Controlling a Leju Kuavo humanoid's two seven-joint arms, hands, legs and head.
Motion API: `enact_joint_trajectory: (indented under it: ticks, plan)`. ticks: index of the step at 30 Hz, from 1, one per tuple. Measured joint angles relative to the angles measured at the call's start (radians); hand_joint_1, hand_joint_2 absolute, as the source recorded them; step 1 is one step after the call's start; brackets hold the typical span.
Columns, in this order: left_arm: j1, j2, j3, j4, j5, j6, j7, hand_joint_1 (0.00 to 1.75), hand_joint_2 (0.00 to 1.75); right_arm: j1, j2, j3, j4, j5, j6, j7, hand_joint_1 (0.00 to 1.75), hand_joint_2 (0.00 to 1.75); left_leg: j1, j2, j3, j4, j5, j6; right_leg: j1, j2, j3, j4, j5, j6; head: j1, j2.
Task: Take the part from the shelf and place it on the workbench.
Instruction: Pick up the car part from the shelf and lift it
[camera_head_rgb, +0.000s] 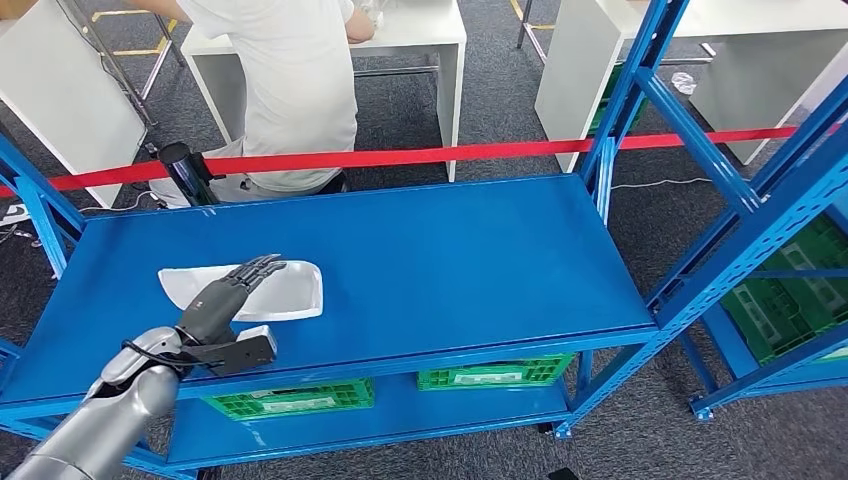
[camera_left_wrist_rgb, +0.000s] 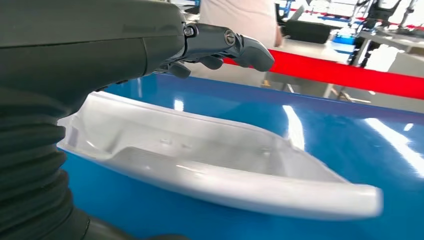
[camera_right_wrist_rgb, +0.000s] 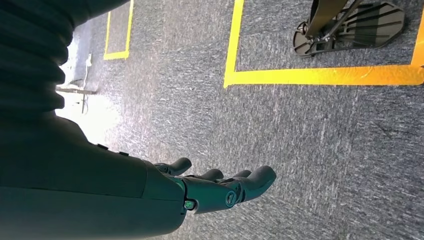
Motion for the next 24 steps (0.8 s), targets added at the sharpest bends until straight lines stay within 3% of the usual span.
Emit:
enact_joint_trajectory:
  ticks: [14,18,20,24]
  plan:
    - [-0.064,-0.014,-0.01,0.201,-0.067,0.085,0.073,0.02,1.75,0.0,0.0,-0.01,0.0,0.017,0.0,0.0,0.0,1.75,0.0,0.0,0.0,0.0,0.0,0.0,0.0,0.0,0.0,0.0,0.0,0.0,0.0,0.0]
    - [-0.074,-0.015,-0.01,0.226,-0.067,0.077,0.072,1.17,1.75,0.0,0.0,-0.012,0.0,0.017,0.0,0.001,0.0,1.75,0.0,0.0,0.0,0.0,0.0,0.0,0.0,0.0,0.0,0.0,0.0,0.0,0.0,0.0]
    - [-0.076,-0.015,-0.01,0.237,-0.068,0.068,0.069,1.17,1.75,0.0,0.0,-0.015,0.0,0.017,0.0,0.004,0.0,1.75,0.0,0.0,0.0,0.0,0.0,0.0,0.0,0.0,0.0,0.0,0.0,0.0,0.0,0.0]
    - [-0.077,-0.015,-0.01,0.251,-0.07,0.063,0.063,1.73,1.75,0.0,0.0,-0.016,0.0,0.017,0.0,0.011,0.0,1.75,0.0,0.0,0.0,0.0,0.0,0.0,0.0,0.0,0.001,0.0,0.0,0.0,0.0,0.0]
